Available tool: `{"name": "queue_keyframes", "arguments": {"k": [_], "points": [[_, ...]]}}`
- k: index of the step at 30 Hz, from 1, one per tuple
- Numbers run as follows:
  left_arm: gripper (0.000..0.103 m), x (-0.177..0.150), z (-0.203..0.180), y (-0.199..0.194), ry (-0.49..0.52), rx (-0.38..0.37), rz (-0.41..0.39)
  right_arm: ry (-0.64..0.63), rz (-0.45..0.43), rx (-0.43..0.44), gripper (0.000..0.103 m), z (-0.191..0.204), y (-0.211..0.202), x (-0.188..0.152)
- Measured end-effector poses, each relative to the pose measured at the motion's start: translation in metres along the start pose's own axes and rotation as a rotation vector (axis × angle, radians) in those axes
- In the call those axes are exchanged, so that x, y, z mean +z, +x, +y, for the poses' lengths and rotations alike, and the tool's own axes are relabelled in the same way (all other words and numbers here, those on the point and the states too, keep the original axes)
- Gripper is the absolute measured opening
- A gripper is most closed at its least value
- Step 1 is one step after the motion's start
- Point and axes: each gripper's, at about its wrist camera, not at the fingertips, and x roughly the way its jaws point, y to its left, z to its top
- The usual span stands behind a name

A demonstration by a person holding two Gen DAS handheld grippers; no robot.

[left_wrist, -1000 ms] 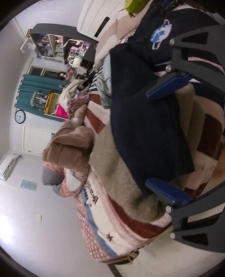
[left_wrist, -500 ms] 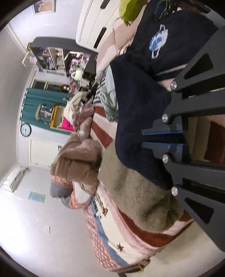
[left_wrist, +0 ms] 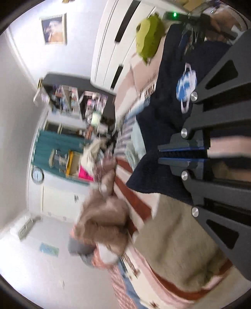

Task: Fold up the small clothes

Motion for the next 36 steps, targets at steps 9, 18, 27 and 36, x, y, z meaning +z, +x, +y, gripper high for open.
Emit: {"name": "queue_keyframes", "arguments": {"k": [9,18,27,36], "points": [[0.003,-0.006,-0.142,0.056,0.052,-0.331,0.094,0.06,-0.063,-0.047,0.103,-0.061,-0.032,-0.013],[0.003,-0.087,-0.231,0.143,0.002,-0.494,0.377,0.063,-0.031,-0.15,0.103,-0.136,-0.059,-0.04],[0.033,-0.109,-0.231,0.122,0.027,-0.543,0.449,0.135,0.056,0.014,0.103,-0.139,-0.044,-0.051],[0.064,-0.065,-0.14,0.059,0.042,-0.245,0.251,0.106,0.183,0.26,0.103,-0.057,-0.009,-0.05]]}}
